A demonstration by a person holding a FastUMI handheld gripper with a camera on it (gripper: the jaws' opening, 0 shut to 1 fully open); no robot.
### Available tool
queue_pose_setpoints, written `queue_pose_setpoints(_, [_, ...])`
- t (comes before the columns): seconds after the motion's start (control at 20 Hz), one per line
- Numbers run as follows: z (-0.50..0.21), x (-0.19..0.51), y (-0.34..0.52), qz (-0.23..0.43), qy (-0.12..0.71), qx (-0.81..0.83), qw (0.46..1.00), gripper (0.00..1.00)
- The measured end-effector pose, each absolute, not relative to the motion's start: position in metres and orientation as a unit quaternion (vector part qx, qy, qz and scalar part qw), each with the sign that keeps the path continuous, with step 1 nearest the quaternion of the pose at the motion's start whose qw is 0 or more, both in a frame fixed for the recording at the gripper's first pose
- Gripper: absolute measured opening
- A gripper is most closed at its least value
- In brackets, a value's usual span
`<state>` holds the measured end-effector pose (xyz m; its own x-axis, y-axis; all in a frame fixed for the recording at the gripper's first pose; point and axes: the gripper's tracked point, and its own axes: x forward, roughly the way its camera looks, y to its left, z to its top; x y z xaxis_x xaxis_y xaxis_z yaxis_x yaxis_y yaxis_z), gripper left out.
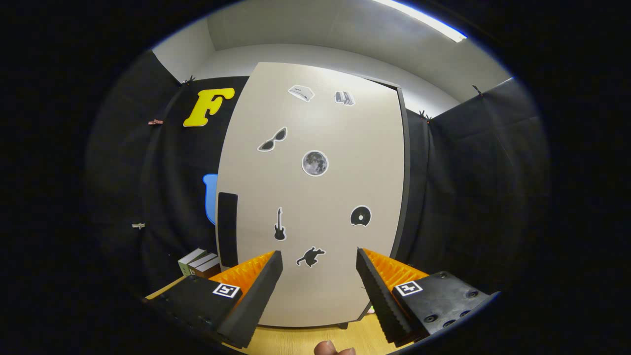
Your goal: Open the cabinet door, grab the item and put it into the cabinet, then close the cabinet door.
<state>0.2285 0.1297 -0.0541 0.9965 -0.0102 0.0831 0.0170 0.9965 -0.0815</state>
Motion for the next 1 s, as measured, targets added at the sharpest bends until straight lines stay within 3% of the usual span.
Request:
queue_pose_setpoints(0.35, [-0.047,0.224,0.134,-0.002,-0.066,-0.047,0.997,0.98])
queue_pose_setpoints(1.0, [-0.099,0.225,0.108,-0.008,-0.005,-0.019,1.000,0.98])
